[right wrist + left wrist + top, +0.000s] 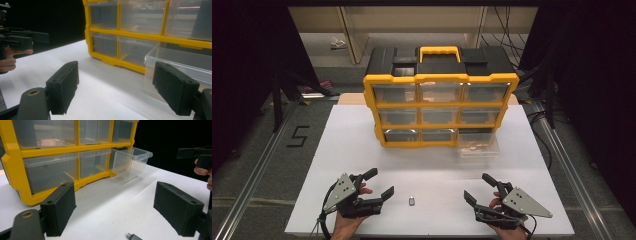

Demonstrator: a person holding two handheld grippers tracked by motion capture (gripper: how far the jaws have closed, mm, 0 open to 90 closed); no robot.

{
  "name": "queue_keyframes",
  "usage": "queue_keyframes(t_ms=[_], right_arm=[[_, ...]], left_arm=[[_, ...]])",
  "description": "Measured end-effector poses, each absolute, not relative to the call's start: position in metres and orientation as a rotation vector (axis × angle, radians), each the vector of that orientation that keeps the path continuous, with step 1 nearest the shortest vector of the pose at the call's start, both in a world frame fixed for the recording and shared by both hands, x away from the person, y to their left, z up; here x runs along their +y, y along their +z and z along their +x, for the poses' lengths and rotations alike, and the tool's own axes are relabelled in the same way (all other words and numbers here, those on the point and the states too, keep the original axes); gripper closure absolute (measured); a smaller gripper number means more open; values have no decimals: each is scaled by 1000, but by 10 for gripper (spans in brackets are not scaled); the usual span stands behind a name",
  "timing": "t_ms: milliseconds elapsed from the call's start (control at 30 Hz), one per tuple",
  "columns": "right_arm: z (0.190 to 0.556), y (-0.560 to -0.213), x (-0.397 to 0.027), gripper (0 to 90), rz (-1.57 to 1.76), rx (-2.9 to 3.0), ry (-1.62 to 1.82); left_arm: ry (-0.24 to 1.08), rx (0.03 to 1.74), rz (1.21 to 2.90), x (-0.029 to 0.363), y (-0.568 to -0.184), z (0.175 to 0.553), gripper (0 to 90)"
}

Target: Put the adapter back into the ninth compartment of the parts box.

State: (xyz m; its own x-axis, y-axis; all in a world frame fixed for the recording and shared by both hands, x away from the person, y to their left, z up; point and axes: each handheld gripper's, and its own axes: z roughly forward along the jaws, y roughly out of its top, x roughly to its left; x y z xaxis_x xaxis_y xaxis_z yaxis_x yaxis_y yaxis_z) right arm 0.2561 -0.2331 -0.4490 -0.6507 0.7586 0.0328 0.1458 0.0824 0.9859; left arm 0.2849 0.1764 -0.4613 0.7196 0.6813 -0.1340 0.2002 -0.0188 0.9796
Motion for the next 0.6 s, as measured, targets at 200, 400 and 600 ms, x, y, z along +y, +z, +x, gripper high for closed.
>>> queue_keyframes(t_ms=[200,400,600], right_arm=[[256,-449,-232,219,887,1870,1606],[257,-449,-231,219,884,1882,1604],[257,-447,-229,220,875,1909,1594]], left_arm=[[450,736,1576,177,-461,284,173],[453,737,1576,177,-461,285,174],[457,737,1578,176,-461,284,174]])
